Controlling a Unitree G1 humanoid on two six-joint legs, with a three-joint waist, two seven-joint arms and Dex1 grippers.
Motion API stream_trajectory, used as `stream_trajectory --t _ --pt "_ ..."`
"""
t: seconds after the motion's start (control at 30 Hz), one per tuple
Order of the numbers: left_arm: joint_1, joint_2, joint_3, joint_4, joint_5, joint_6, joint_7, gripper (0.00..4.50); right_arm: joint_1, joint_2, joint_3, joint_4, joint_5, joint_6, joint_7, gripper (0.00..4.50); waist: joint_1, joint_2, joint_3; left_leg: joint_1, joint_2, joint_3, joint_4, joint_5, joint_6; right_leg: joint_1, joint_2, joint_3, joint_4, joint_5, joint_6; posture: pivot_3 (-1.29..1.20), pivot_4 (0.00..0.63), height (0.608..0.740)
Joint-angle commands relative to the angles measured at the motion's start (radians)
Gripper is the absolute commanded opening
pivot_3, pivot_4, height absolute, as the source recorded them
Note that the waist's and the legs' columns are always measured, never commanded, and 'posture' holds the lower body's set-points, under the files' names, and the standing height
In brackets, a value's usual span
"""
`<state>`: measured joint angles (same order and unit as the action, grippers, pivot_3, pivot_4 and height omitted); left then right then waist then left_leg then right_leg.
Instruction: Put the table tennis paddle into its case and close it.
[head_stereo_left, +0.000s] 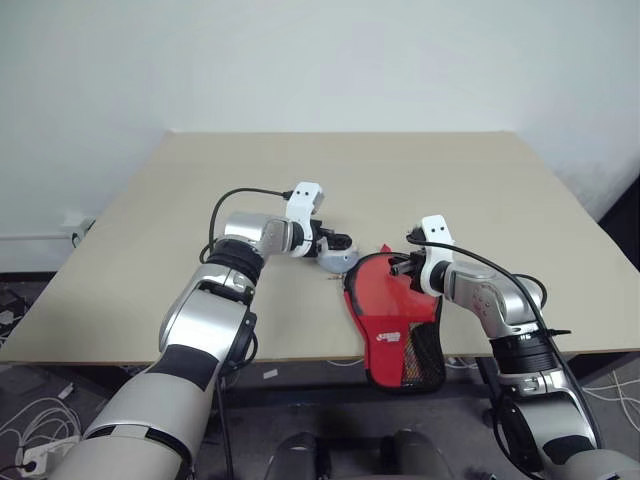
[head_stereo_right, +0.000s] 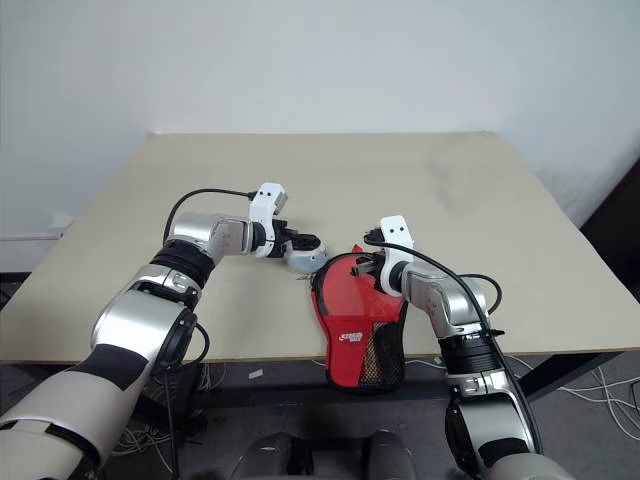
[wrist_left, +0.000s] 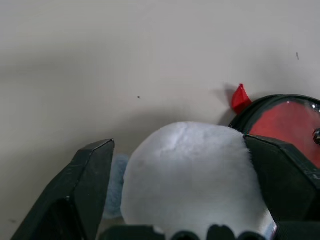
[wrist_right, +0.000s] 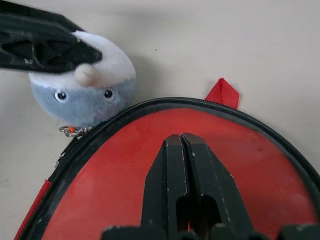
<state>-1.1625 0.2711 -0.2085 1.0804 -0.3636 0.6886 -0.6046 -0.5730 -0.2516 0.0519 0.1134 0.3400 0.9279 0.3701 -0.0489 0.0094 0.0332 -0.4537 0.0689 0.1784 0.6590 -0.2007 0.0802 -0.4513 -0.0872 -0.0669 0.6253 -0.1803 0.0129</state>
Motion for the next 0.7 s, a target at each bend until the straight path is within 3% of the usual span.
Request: stream_trajectory --t 0.03,0.33,0.7 --pt "-0.038 -0.016 0.043 0.016 0.037 -0.020 -0.063 4.45 0.002 0.003 -0.018 -0.042 -0.002 -0.002 -0.008 0.00 0.001 0.000 0.000 0.000 0.000 0.000 0.001 0.000 0.000 0.000 0.000 0.000 0.000 0.000 0.000 0.00 0.000 0.724" --pt "-0.048 -0.050 0.169 0.103 0.050 0.063 -0.100 4.45 0.011 0.005 0.009 -0.052 -0.003 0.040 -0.002 0.00 0.001 0.000 0.000 -0.004 0.000 -0.005 0.004 -0.001 0.002 -0.001 0.000 -0.001 0.001 0.000 0.000 0.00 0.000 0.724" --pt "-0.030 -0.105 0.187 0.121 0.155 0.034 -0.063 4.45 0.036 -0.025 0.136 -0.078 -0.069 0.015 0.033 0.00 0.001 0.000 0.000 -0.007 0.000 -0.005 0.008 -0.001 0.003 -0.001 0.000 -0.003 0.001 0.000 0.000 0.00 0.000 0.724"
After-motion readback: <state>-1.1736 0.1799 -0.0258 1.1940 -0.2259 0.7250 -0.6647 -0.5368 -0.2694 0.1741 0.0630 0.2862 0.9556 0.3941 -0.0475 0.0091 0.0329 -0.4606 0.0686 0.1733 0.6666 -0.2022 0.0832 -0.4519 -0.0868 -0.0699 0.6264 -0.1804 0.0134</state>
